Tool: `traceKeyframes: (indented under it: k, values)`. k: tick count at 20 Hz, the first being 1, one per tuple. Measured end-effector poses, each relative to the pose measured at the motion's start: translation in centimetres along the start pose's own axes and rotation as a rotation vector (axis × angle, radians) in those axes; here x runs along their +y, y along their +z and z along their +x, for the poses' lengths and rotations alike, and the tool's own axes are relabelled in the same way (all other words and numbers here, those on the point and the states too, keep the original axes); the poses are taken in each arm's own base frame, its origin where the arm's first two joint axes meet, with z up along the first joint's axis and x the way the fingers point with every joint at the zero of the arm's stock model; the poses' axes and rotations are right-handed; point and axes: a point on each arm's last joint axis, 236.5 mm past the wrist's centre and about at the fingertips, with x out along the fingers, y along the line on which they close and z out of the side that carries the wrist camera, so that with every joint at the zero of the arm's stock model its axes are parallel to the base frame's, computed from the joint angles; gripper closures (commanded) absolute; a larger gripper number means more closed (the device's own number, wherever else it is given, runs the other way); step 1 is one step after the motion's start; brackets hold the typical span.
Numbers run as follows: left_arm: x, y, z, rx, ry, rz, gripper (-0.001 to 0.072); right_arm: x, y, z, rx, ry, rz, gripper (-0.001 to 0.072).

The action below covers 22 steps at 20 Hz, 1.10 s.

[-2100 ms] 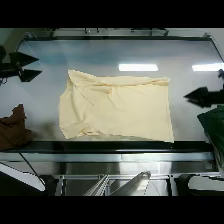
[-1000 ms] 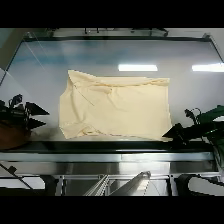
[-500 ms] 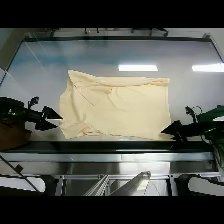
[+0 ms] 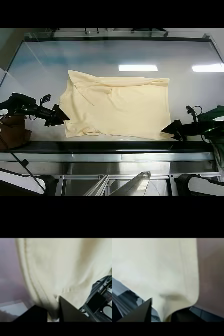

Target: Fold the shirts.

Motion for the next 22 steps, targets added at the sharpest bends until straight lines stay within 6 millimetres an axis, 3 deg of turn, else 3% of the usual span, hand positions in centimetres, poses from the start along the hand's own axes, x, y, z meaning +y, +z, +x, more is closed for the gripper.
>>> traceKeyframes:
  k: [2,5,6,7,8,10,12,14,15,17,19,22]
  values:
    - [0.2,0.0,-0.1,-0.003,-0.008,-0.011,0.0687,-0.4,0.6,0.0,-0.025,-0.018,-0.001,0.0689]
    - [0.0,-0.6,-0.3,0.012,-0.044,-0.013,0.0687,-0.4,0.7,-0.1,-0.033,-0.020,-0.011,0.0688]
    - [-0.6,-0.8,-0.5,0.013,-0.073,-0.001,0.0687,-0.1,0.8,-0.3,-0.040,-0.018,-0.026,0.0687]
    - [-2.4,-1.0,-1.1,0.008,-0.140,0.029,0.0687,0.3,1.0,-0.6,-0.051,-0.013,-0.047,0.0688]
    - [-4.6,-1.0,-2.0,-0.008,-0.210,0.074,0.0687,2.4,1.2,-1.3,-0.069,0.046,-0.073,0.0687]
    - [-9.5,-1.3,-5.0,-0.058,-0.333,0.198,0.0687,8.3,2.2,-3.9,-0.147,0.199,-0.160,0.0687]
    - [-15.9,-2.3,-9.7,-0.147,-0.462,0.375,0.0686,16.0,3.5,-8.8,-0.307,0.368,-0.301,0.0687]
    - [-22.0,-4.2,-15.0,-0.275,-0.499,0.584,0.0685,24.5,3.3,-15.7,-0.523,0.519,-0.492,0.0687]
    - [-25.0,-5.4,-17.9,-0.367,-0.489,0.689,0.0685,28.8,2.5,-19.8,-0.656,0.577,-0.593,0.0687]
    - [-30.5,-8.2,-23.8,-0.565,-0.445,0.843,0.0684,35.3,-0.3,-26.9,-0.908,0.632,-0.754,0.0687]
    - [-35.3,-12.1,-29.5,-0.771,-0.400,0.970,0.0685,39.3,-3.3,-32.7,-1.133,0.646,-0.838,0.0687]
    - [-39.2,-17.9,-36.5,-1.041,-0.311,1.082,0.0685,41.8,-6.6,-38.4,-1.368,0.641,-0.883,0.0687]
